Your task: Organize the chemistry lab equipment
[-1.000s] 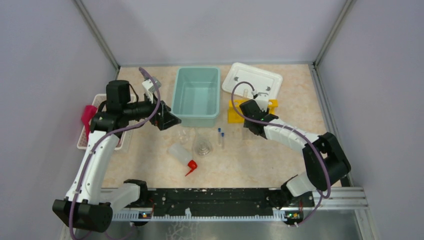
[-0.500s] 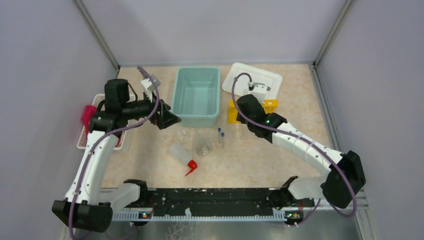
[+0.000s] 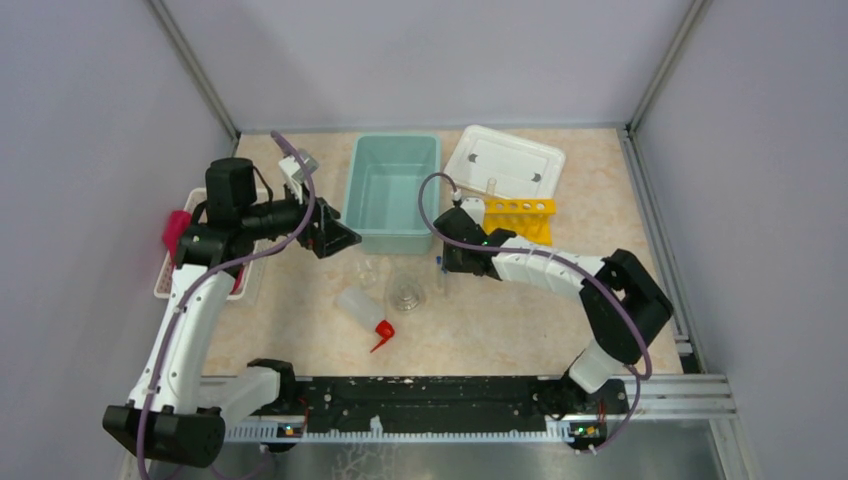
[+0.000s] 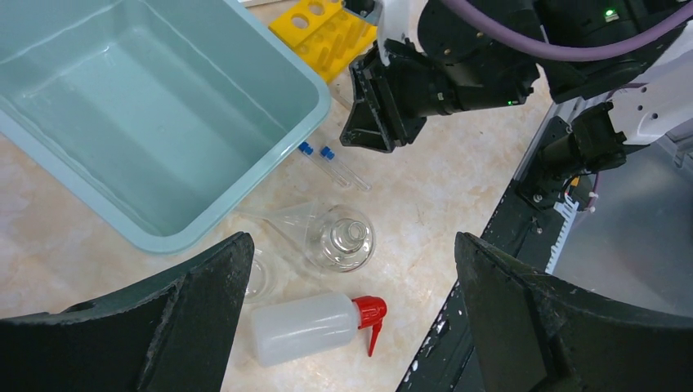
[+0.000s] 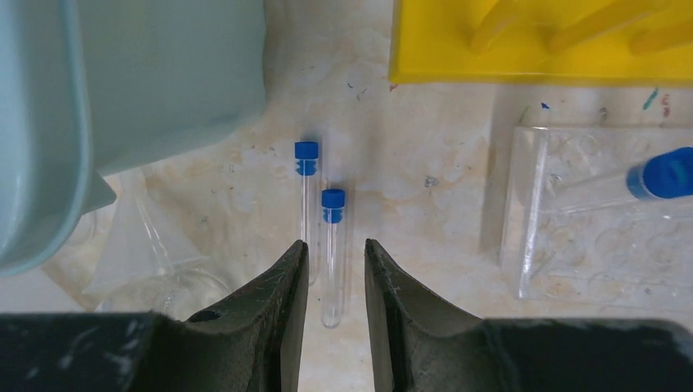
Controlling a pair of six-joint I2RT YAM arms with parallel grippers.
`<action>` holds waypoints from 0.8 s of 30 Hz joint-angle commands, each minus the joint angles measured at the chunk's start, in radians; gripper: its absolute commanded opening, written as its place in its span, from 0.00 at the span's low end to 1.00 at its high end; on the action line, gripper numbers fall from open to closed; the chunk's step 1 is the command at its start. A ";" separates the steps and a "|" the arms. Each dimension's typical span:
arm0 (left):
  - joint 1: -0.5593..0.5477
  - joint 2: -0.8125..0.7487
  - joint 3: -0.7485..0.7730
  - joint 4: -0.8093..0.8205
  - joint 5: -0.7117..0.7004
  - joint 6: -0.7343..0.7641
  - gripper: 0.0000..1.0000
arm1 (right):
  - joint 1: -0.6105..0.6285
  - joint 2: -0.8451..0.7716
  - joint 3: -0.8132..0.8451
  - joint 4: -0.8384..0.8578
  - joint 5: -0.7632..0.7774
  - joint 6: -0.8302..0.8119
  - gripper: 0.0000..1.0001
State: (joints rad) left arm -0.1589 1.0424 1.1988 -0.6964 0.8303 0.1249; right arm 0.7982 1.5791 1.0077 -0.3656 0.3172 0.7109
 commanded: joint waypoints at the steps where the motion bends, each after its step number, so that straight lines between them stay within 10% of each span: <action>1: 0.002 -0.019 0.030 -0.006 0.001 -0.007 0.99 | 0.012 0.041 0.022 0.084 -0.035 0.019 0.30; 24: 0.002 -0.013 0.040 -0.005 -0.002 -0.010 0.99 | 0.012 0.172 0.061 -0.010 0.028 0.038 0.19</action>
State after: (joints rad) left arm -0.1589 1.0378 1.2022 -0.6968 0.8261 0.1238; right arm 0.7990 1.7458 1.0237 -0.3428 0.2977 0.7425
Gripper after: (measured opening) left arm 0.989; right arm 0.229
